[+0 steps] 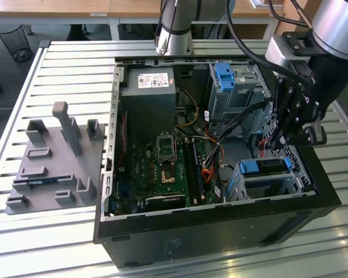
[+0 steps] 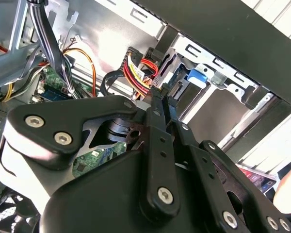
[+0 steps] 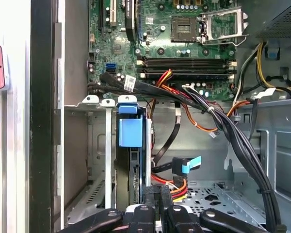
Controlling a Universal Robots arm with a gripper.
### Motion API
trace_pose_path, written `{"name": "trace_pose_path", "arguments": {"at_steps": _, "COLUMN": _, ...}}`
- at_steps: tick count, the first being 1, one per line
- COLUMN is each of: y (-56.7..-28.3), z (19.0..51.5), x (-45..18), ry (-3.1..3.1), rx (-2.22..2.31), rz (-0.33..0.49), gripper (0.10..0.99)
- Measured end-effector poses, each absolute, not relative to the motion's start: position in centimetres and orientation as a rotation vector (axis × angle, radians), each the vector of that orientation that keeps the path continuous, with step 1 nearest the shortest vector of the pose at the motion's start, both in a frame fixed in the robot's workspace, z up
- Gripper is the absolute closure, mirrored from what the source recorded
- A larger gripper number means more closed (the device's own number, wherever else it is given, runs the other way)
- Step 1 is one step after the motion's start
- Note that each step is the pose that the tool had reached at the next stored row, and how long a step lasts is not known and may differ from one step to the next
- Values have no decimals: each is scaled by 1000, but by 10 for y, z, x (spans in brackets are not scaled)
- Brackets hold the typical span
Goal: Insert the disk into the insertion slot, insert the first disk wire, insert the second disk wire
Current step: 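Insert the first disk wire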
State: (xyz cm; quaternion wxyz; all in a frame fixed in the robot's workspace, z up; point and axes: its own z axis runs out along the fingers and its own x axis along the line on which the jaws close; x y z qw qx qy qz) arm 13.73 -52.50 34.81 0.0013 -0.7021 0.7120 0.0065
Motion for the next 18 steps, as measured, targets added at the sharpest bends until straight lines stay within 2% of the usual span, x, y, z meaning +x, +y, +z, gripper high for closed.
{"name": "trace_pose_path", "arguments": {"at_steps": 18, "y": -532, "z": 340, "x": 136, "ry": 2231, "rx": -2200, "rz": 11, "gripper": 922}}
